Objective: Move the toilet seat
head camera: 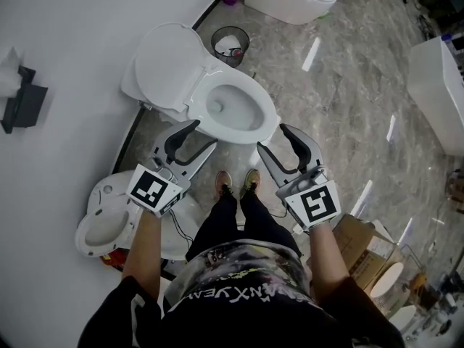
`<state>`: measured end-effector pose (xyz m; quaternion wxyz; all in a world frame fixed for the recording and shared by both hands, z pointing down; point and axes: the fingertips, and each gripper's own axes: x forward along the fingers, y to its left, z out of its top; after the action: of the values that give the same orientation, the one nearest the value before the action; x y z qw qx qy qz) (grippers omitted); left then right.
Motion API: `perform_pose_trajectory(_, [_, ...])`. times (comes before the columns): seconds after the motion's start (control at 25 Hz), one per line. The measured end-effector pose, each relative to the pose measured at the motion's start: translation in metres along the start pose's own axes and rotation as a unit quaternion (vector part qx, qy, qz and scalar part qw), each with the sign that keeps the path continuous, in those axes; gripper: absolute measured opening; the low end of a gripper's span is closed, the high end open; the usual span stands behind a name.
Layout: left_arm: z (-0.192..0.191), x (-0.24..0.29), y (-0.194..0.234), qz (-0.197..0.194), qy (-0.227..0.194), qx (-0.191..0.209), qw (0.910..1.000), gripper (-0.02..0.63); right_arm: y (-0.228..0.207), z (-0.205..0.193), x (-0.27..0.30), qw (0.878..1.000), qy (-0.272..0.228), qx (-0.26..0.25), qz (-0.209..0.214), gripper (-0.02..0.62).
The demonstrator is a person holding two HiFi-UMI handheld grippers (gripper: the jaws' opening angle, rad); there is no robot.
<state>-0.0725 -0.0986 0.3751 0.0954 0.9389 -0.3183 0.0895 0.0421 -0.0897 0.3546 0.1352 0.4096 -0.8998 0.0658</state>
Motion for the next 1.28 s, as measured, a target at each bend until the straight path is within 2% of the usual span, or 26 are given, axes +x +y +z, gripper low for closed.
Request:
perform_pose_trajectory(0.28, [-0.038,0.03,0.002,0.021,0.005,-0.026,0.9994,0.23,-0.023,-0.043,0.012,1.0,0.006,0.011,0.016,0.218])
perform_pose_trajectory(0.48, [-0.077,0.05,0.005,0.029,0.007,-0.037,0.9989,0.232,-0.037,-0.093,0.019,1.0,0.017,0.016,0.016,0.218])
perform_pose_trajectory(0.84, [-0.184,0.072,0.005,0.042,0.036,-0.065,0.9963,0.242,-0.047,-0.216,0.042,0.998,0.05,0.037,0.0,0.218])
perform_pose_trajectory(1.08, [-0.262,0.078,0.008,0.054,0.06,-0.1,0.9917,0.244,-0.043,-0.294,0.053,0.992,0.1,0.077,-0.01,0.218])
perform_pose_trajectory(1.28, [-0.33,0.084,0.01,0.064,0.079,-0.144,0.9844,0.247,-0.045,-0.357,0.064,0.985,0.121,0.119,-0.022,0.218])
